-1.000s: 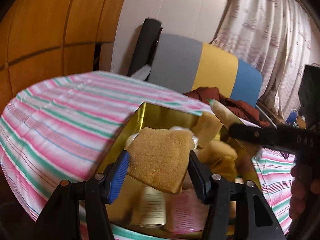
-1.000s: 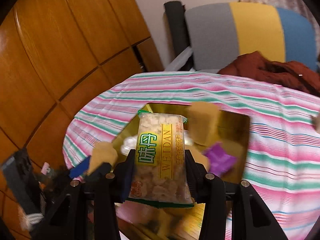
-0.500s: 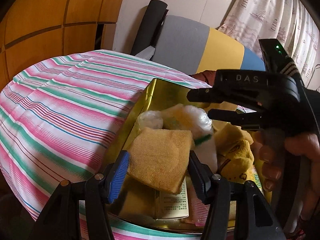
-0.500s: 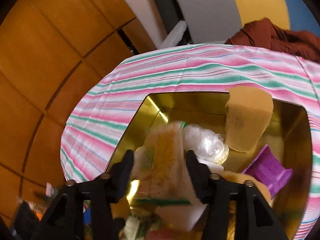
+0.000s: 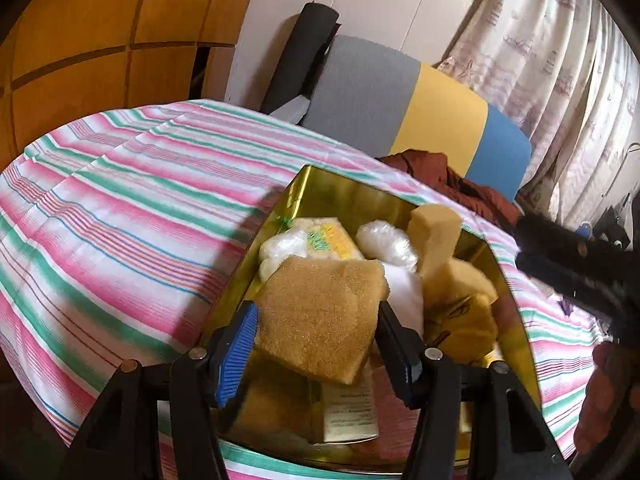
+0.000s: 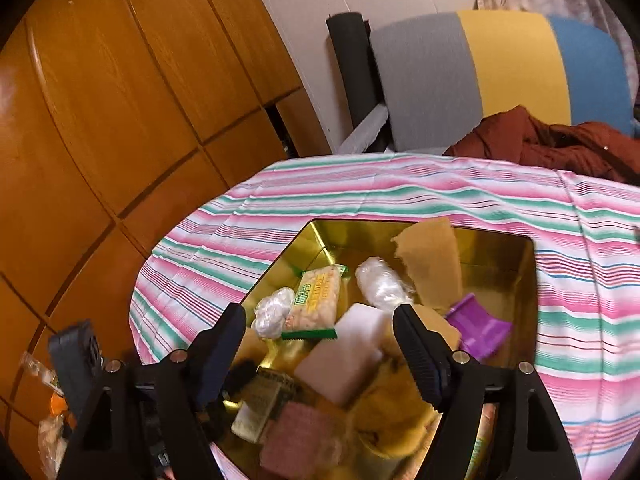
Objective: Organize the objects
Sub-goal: 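Open both tools to drop the sponge and biscuit pack into the tray, then move both tools back toward the cream box and purple sachet, then grasp the purple sachet with the right tool while the left tool grasps the cream medicine box, then carry the medicine box and purple sachet over the gold tray, then open both tools to drop the box and sachet into the tray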
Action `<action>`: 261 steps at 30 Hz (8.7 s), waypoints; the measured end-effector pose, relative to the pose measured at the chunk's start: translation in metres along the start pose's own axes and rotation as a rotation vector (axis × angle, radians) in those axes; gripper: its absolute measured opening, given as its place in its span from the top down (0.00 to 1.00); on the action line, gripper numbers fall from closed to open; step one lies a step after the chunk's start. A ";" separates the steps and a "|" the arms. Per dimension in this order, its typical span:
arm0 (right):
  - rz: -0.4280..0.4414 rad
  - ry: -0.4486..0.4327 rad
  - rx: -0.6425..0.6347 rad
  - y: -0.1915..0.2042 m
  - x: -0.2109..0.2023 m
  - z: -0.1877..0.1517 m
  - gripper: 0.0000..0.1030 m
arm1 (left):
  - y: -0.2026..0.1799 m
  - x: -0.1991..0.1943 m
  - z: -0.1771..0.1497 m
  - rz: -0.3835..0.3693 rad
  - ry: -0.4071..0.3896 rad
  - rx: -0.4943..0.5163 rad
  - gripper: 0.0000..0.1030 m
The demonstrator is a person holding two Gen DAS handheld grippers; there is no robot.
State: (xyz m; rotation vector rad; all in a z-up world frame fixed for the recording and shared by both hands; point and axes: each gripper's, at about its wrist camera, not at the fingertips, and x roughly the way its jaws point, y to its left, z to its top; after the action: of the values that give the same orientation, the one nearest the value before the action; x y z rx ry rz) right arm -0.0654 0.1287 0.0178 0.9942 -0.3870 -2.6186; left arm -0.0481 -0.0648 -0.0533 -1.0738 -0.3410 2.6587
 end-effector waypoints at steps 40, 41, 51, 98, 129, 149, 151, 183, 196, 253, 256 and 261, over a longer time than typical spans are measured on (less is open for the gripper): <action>-0.257 -0.075 0.288 -0.163 -0.110 -0.050 0.16 | -0.143 -0.014 -0.019 -0.124 -0.038 0.219 0.22; -0.286 -0.065 0.288 -0.168 -0.111 -0.052 0.16 | -0.149 -0.014 -0.021 -0.135 -0.031 0.235 0.22; -0.475 0.007 0.318 -0.233 -0.123 -0.064 0.16 | -0.208 -0.004 -0.047 -0.232 0.046 0.364 0.22; -0.798 -0.051 0.481 -0.534 -0.149 0.002 0.23 | -0.368 0.103 -0.083 -0.369 0.314 0.586 0.22; -0.698 -0.140 0.467 -0.516 -0.163 -0.024 0.61 | -0.484 0.234 0.004 -0.596 0.361 0.518 0.12; -0.698 -0.156 0.477 -0.516 -0.164 -0.025 0.61 | -0.527 0.250 -0.029 -0.446 0.258 0.849 0.34; -0.704 -0.154 0.473 -0.516 -0.163 -0.025 0.61 | -0.529 0.258 -0.039 -0.434 0.274 0.859 0.42; -0.717 -0.166 0.321 -0.442 -0.168 -0.036 0.62 | -0.414 0.143 -0.080 -0.366 0.026 0.678 0.47; -0.643 -0.135 0.314 -0.372 -0.170 -0.077 0.62 | -0.344 0.084 -0.085 -0.443 0.048 0.497 0.47; -0.129 -0.075 0.180 -0.114 -0.046 -0.022 0.21 | -0.092 0.027 -0.019 -0.017 0.073 0.194 0.47; -0.128 -0.085 0.176 -0.113 -0.053 -0.024 0.18 | -0.087 0.014 -0.016 0.006 0.035 0.154 0.38; -0.150 -0.067 0.153 -0.104 -0.057 -0.028 0.11 | -0.082 -0.007 -0.011 0.069 -0.015 0.138 0.29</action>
State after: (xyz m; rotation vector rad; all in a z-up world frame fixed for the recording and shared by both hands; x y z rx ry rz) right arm -0.0263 0.2413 -0.0057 1.0219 -0.5566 -2.7974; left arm -0.0233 0.0114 -0.0316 -1.0413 -0.1228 2.7064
